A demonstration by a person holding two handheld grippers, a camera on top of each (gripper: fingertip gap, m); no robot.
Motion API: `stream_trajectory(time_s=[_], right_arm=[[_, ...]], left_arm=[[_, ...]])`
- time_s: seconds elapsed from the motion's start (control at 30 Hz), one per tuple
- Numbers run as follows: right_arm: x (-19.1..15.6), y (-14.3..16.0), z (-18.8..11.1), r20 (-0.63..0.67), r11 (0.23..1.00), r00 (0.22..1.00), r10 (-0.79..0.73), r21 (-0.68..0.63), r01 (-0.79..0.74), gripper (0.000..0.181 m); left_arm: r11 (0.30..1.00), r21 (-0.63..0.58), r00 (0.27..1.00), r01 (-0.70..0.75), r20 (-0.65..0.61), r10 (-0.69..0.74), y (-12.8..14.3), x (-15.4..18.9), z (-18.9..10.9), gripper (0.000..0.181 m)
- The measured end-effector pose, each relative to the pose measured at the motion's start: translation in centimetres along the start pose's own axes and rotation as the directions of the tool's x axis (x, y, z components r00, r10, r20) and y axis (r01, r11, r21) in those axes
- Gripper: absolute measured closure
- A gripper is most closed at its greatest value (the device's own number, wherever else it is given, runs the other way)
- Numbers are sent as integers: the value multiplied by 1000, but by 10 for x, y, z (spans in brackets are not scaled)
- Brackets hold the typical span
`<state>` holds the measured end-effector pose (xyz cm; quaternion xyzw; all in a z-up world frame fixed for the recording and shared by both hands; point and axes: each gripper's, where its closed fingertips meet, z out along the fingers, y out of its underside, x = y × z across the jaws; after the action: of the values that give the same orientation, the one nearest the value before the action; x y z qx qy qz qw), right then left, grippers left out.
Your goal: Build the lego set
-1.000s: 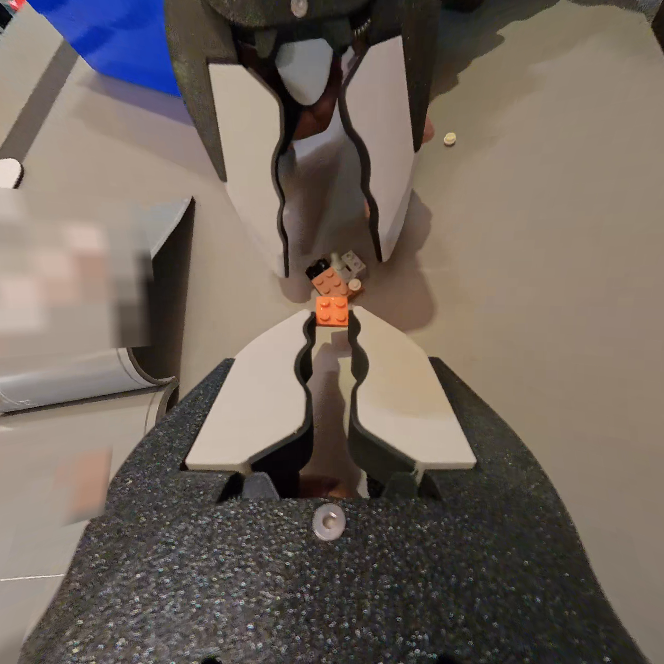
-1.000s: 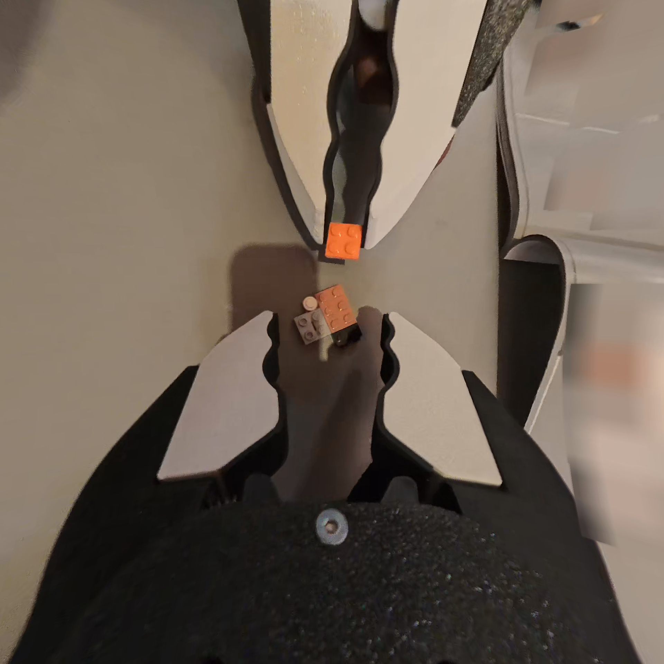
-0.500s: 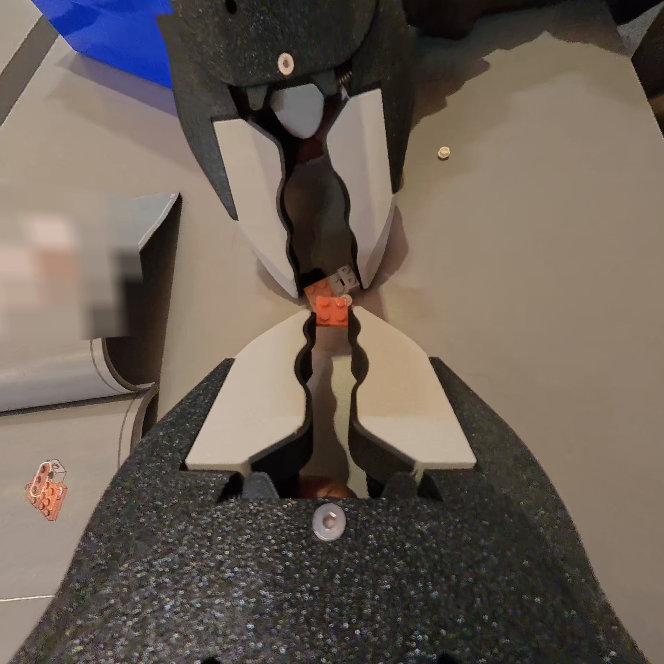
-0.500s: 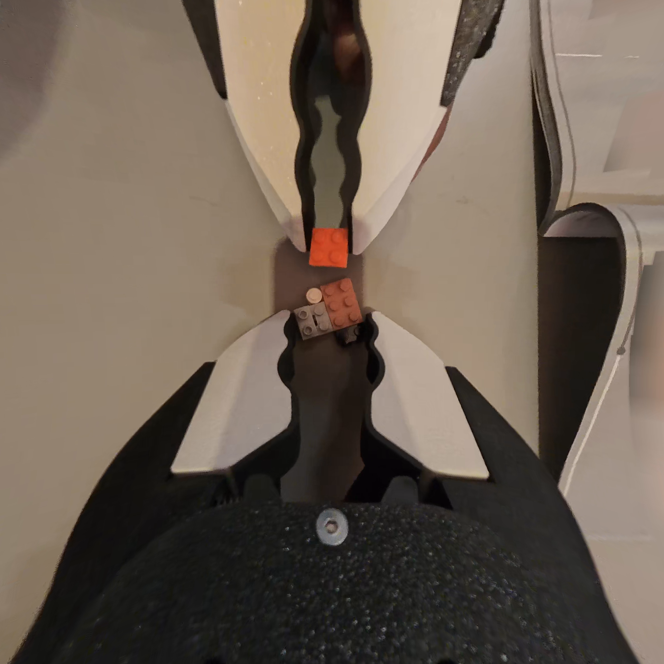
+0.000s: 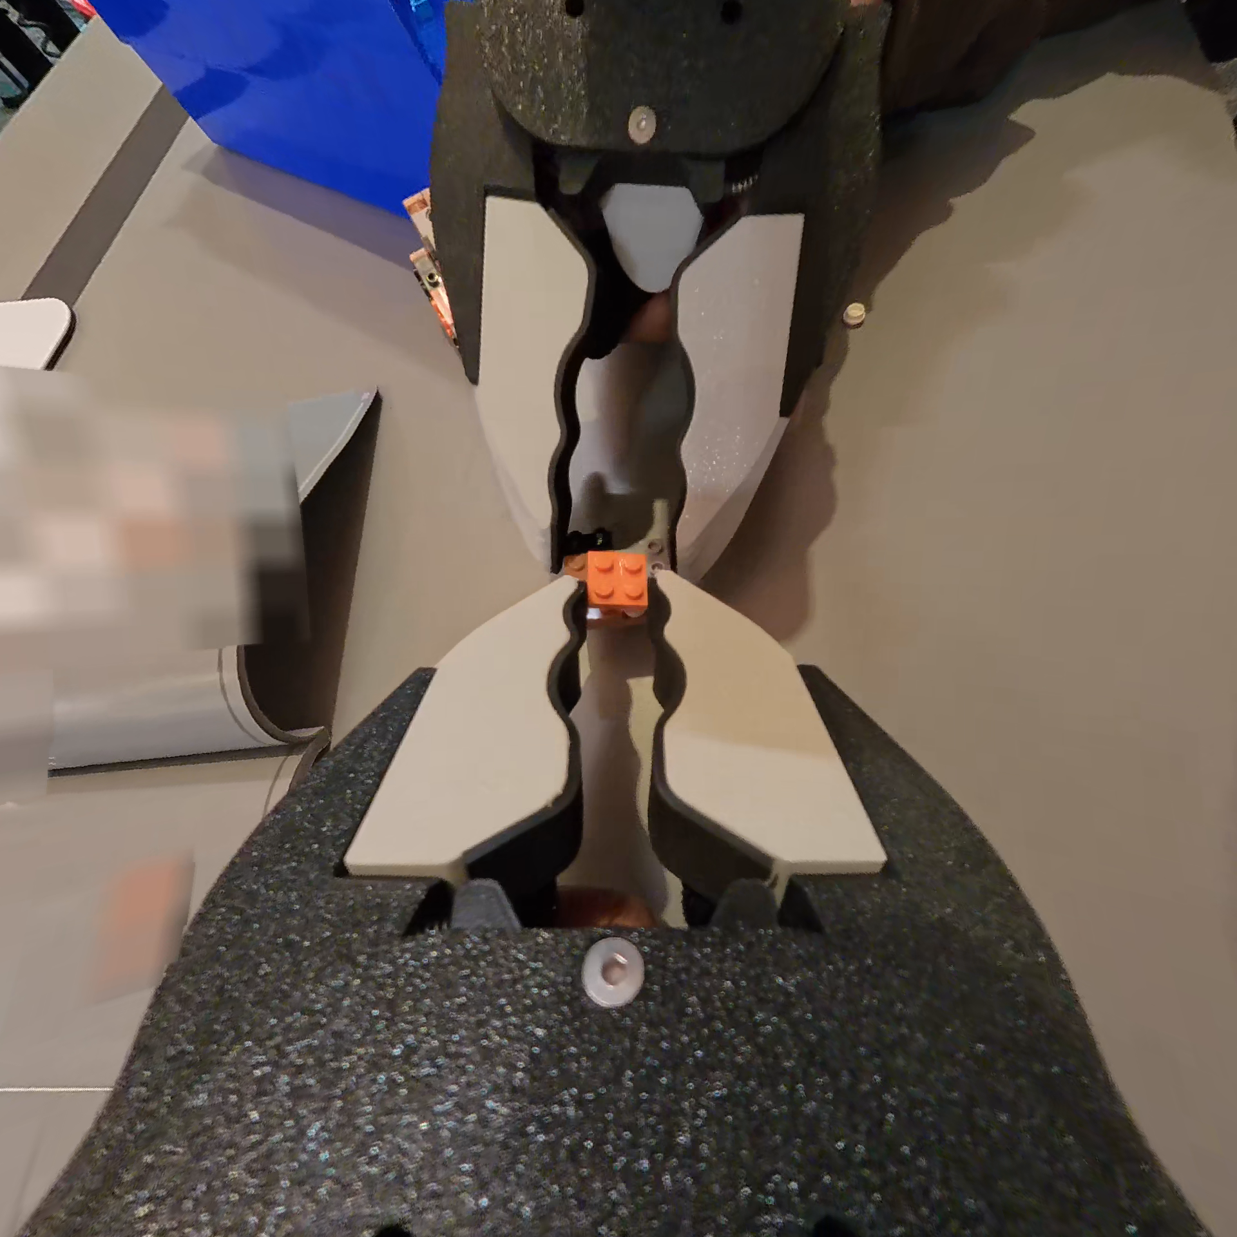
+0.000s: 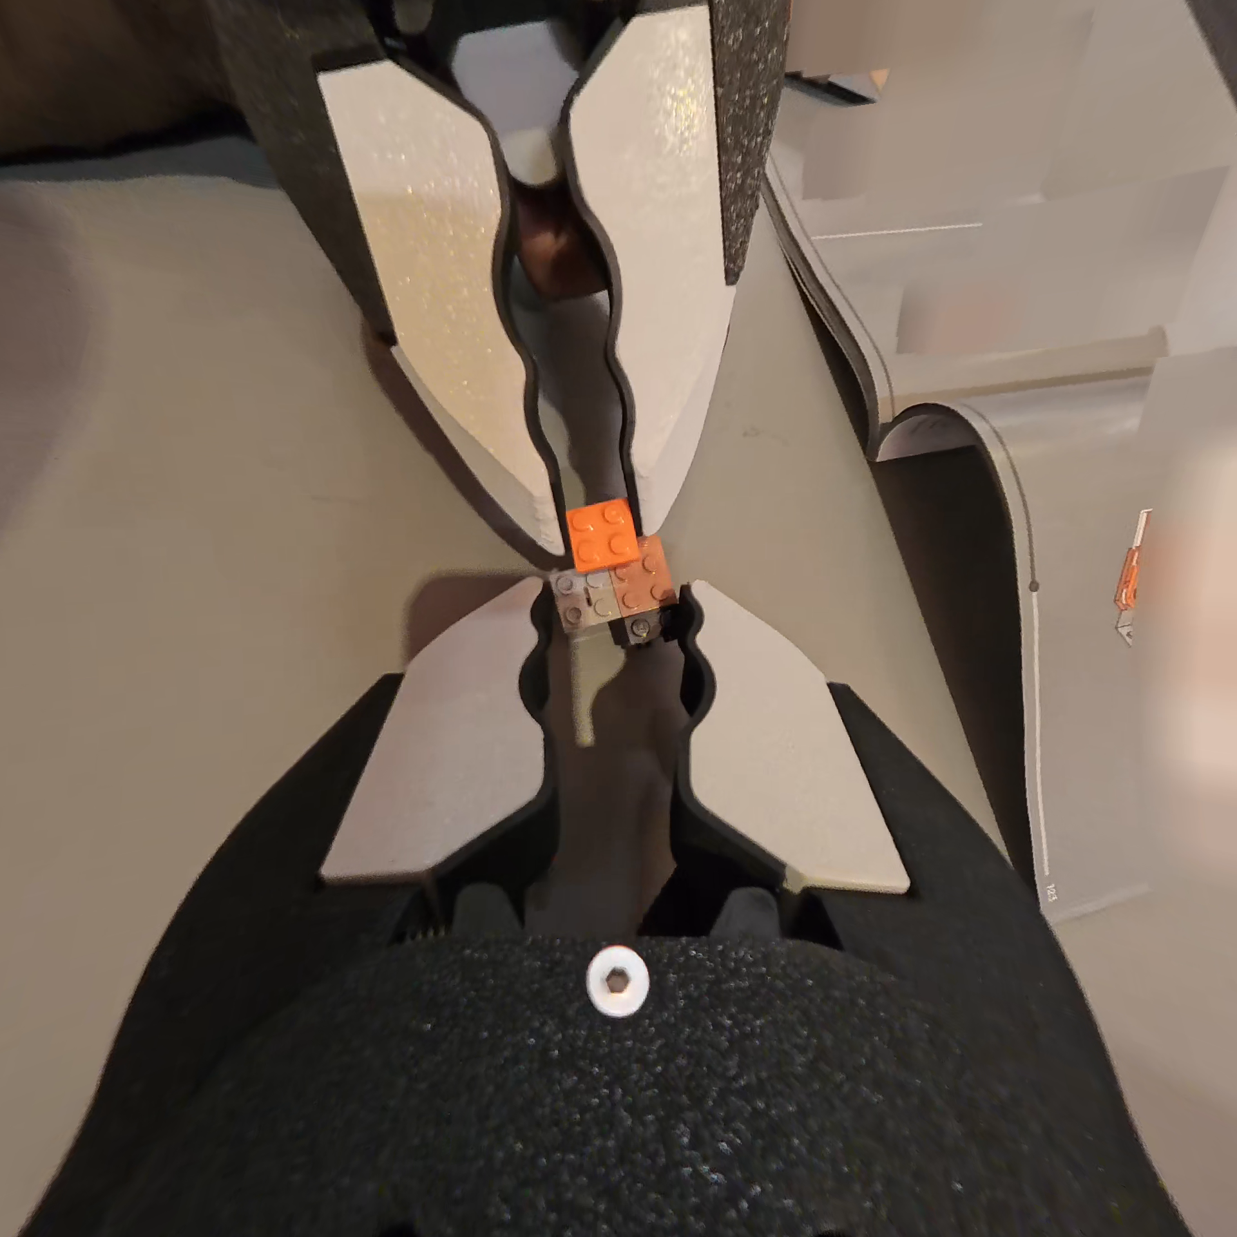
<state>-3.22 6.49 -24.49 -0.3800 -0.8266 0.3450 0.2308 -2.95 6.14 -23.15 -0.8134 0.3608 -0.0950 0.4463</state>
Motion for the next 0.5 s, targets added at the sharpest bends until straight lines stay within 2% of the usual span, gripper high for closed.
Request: stream_trajectory(time_s=[0.4,0.5], right_arm=[[1,-3,-1,-12,999,1000,14,43,-13,146],[2,-4,-2,-12,999,1000,16,45,-16,146]], left_arm=[[1000,-4,1000,-4,7,4,0,-1,0,162],[1000,14,1000,-10,30,10,-2,-5,-4,157]])
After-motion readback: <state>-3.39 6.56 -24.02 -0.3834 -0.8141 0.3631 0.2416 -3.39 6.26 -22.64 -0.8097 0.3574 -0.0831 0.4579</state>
